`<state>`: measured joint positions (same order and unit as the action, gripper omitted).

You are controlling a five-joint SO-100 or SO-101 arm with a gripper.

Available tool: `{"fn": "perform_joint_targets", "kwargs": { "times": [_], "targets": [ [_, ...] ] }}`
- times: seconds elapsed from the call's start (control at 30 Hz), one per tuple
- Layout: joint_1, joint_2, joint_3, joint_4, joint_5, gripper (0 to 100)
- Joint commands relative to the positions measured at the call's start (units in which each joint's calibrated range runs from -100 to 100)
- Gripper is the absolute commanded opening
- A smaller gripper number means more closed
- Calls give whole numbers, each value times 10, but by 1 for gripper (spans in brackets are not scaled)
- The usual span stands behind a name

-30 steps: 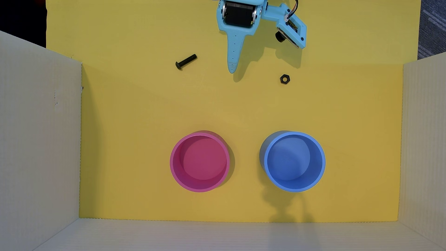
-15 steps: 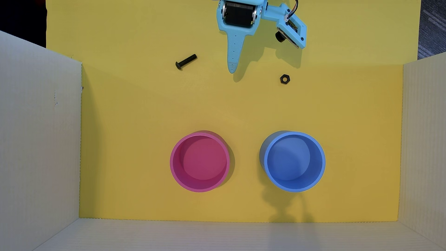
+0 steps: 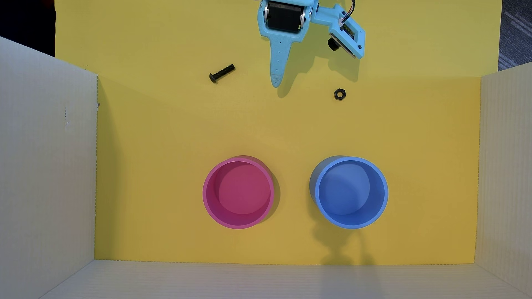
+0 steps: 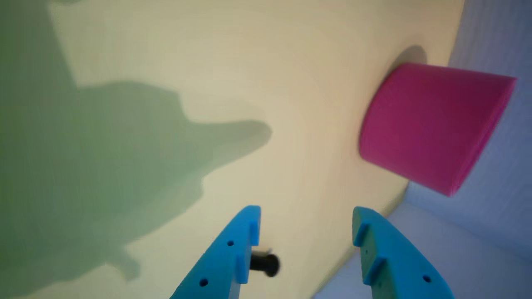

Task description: Pick up the bolt and place it in the pink box

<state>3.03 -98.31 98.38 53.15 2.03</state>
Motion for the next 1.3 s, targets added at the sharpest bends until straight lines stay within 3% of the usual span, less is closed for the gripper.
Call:
{"fn": "perform_joint_targets", "kwargs": {
  "times": [0.0,0.17,0.33,0.5,0.67,0.8,1.27],
  "targets": [
    [13,-3,-46,-42,0,16],
    [96,6,-251,-31,-1,16],
    [103,28,-356,15,-2,16],
    [109,153,-441,29,-48,16],
    [119,319,-538,71,-48,16],
    [185,395,-618,103,-44,16],
    [221,417,-648,213,153,16]
  ]
}}
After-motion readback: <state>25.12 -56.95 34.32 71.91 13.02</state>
